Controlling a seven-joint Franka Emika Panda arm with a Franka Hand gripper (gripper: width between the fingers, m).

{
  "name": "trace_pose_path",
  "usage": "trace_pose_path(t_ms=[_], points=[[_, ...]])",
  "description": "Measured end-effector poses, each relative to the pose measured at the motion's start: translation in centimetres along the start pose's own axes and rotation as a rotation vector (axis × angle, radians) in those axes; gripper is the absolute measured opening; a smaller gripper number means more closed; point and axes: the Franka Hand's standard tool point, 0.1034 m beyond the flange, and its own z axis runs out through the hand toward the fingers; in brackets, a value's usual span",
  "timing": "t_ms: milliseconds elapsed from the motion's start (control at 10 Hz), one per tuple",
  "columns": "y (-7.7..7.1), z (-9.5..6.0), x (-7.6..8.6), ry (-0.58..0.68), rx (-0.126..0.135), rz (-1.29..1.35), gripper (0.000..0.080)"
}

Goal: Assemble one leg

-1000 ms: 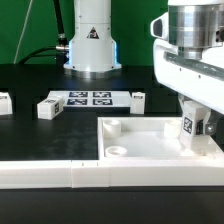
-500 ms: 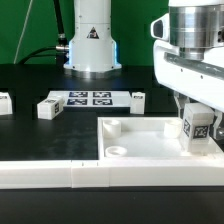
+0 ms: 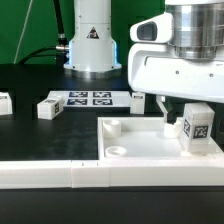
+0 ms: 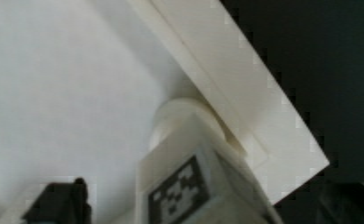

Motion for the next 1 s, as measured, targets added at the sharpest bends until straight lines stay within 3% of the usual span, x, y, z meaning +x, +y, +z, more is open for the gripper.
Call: trace_pose_path(t_ms=[300,400,600,700,800,900,1000], points=[[-0.07,-0.24,0.24,0.000,-0.028,-0.333,0.0649],[-0.18,-0.51,0.45,0.000,-0.049,-0.459,0.0649],[-0.31,-0.72,0.74,0.012,-0.058,-0.613,0.0649],[-0.25,-0.67,0.72,0.011,-0.059,-0.612,0.0536],[-0.25,-0.67,0.72,0.011,-0.059,-0.611,0.0536],[-0.24,-0.67,0.72,0.011,-0.059,-0.611,0.0342],[-0.24,-0.66,0.72,0.011,-0.059,-0.611,0.0291]])
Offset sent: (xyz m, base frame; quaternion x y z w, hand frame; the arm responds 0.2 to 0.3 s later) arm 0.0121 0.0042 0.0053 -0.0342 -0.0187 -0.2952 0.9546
